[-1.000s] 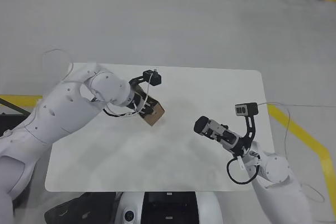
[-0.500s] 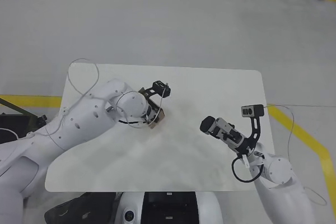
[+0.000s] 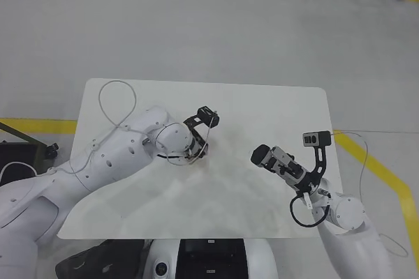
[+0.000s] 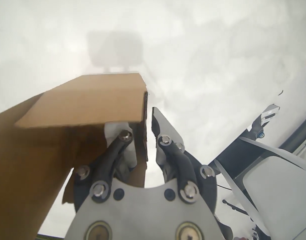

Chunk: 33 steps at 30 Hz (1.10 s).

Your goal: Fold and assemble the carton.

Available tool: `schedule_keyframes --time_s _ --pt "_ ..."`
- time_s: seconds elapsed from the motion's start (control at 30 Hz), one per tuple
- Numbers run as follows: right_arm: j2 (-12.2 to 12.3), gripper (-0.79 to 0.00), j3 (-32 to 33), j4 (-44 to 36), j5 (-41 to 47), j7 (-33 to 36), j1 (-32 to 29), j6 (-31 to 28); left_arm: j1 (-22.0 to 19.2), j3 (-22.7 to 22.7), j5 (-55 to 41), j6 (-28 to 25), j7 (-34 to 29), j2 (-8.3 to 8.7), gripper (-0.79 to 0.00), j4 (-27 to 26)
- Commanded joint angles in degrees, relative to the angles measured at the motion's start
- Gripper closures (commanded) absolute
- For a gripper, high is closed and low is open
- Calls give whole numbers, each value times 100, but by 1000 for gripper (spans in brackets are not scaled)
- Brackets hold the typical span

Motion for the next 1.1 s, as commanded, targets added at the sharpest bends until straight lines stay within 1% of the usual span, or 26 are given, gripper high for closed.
schedule_keyframes --time_s 0.0,0.17,0.4,0.5,0.6,0.73,0.83,0.87,0.9,0.93,1.07 --pt "1 -785 -9 5 1 -22 2 11 19 -129 -116 -80 -2 26 -785 -46" --pt "6 -785 -23 1 20 -53 0 8 152 -600 -432 -353 -7 177 -785 -333" --pt "17 -785 -34 -37 98 13 -15 -45 600 -1581 -925 -884 -113 560 -785 -960" --pt "24 -785 -25 -38 158 57 -19 -70 853 -1975 -1132 -1217 -268 719 -785 -1223" --pt "31 -785 -18 -29 206 107 -17 -88 1076 -2290 -1188 -1631 -322 842 -785 -1391" --pt "40 -785 5 -18 284 153 -20 -109 1277 -2572 -1140 -2133 -340 947 -785 -1542" --pt "48 -785 31 12 398 215 -16 -130 1356 -2727 -1010 -2538 -333 1000 -785 -1667" --pt "51 -785 38 23 430 241 -14 -136 1379 -2764 -960 -2664 -341 1015 -754 -1703" --pt "53 -785 44 34 472 267 -9 -145 1384 -2799 -850 -2797 -367 1029 -760 -1754" --pt "56 -785 54 48 498 290 -4 -152 1389 -2818 -712 -2956 -407 1043 -785 -1810" --pt "65 -785 65 87 601 399 28 -175 1416 -2870 -303 -3450 -530 1088 -785 -1951"
